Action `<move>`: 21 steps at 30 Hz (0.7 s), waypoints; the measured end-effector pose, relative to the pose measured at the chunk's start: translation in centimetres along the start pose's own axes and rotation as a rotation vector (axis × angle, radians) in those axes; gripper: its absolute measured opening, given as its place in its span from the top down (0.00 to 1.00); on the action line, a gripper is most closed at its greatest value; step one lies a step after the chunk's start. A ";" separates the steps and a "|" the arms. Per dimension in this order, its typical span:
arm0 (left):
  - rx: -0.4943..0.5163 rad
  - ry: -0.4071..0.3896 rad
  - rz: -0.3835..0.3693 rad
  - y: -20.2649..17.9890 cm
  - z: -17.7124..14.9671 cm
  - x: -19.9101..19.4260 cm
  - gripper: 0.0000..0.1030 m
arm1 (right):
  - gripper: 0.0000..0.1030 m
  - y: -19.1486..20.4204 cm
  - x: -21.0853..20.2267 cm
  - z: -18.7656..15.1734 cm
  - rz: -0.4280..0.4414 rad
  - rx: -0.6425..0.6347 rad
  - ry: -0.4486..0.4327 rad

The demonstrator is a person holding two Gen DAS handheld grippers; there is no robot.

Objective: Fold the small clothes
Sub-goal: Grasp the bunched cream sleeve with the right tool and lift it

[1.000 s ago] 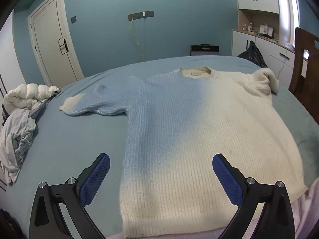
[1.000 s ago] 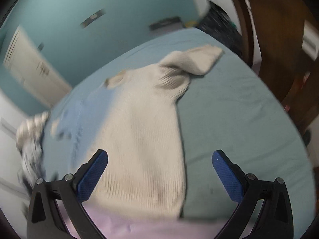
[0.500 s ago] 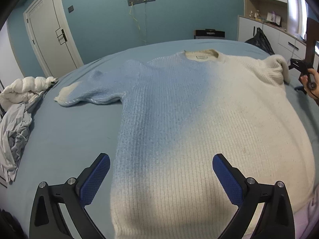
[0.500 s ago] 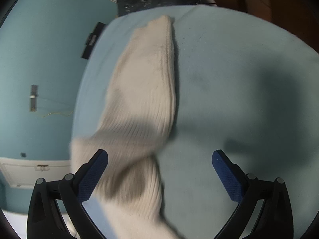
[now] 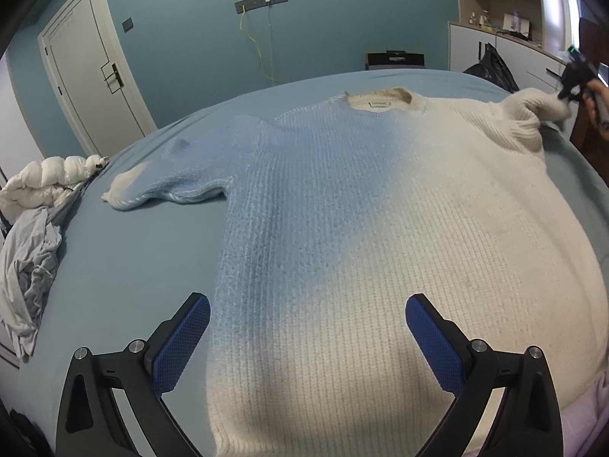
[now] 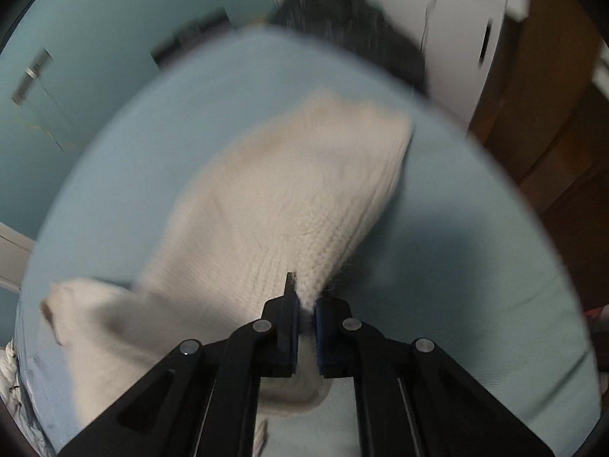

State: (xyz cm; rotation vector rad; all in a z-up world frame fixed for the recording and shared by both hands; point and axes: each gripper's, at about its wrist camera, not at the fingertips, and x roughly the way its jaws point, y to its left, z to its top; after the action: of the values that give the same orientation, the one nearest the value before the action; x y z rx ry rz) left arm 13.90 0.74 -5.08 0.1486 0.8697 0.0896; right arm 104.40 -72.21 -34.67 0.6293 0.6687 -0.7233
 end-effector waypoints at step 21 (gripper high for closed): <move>0.023 -0.036 -0.029 -0.4 -0.5 -1.6 0.00 | 0.06 -11.3 -10.8 -8.6 -0.236 -0.088 -0.003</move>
State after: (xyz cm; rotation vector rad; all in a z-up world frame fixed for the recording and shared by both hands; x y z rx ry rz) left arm 12.46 0.19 -4.23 0.1589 0.8366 0.0497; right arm 86.95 -68.64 -35.26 0.4726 0.7756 -0.9083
